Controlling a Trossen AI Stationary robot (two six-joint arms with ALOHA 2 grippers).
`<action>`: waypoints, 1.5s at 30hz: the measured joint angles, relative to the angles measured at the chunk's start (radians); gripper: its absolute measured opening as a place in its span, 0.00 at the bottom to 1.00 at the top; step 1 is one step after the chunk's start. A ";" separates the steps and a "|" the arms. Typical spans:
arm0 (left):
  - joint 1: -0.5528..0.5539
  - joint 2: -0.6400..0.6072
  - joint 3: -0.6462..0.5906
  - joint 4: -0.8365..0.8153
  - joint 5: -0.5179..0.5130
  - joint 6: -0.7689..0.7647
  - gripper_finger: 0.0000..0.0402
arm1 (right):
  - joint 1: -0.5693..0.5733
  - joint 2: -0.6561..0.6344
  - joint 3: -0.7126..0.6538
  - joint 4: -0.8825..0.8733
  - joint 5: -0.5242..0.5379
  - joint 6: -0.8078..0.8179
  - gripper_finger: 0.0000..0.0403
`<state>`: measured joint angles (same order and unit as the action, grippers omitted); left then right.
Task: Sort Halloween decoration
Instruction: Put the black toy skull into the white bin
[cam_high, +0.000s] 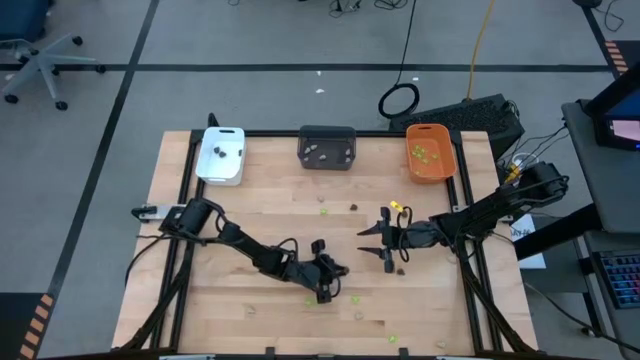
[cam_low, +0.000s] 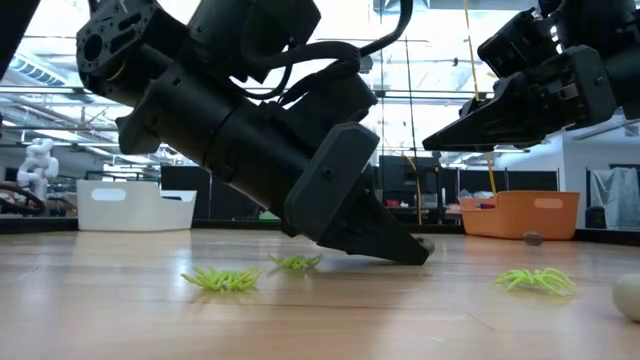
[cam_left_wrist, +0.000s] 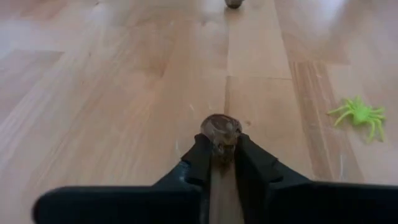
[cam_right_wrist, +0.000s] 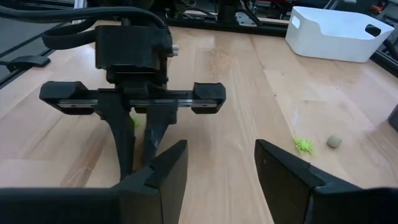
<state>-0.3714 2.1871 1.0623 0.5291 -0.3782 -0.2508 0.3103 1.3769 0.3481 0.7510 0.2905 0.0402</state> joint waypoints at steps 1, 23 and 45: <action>0.000 0.000 -0.001 0.007 0.001 0.018 0.10 | 0.000 0.000 0.000 0.000 0.000 0.000 0.42; 0.005 -0.004 -0.003 0.022 -0.033 0.056 0.03 | 0.000 0.000 0.000 -0.052 0.000 0.016 0.42; 0.005 -0.276 -0.005 -0.577 -0.207 0.050 0.03 | 0.000 0.000 0.000 -0.074 0.000 0.019 0.42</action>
<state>-0.3660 1.9115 1.0576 -0.0483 -0.5853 -0.2013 0.3103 1.3766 0.3485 0.6769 0.2905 0.0593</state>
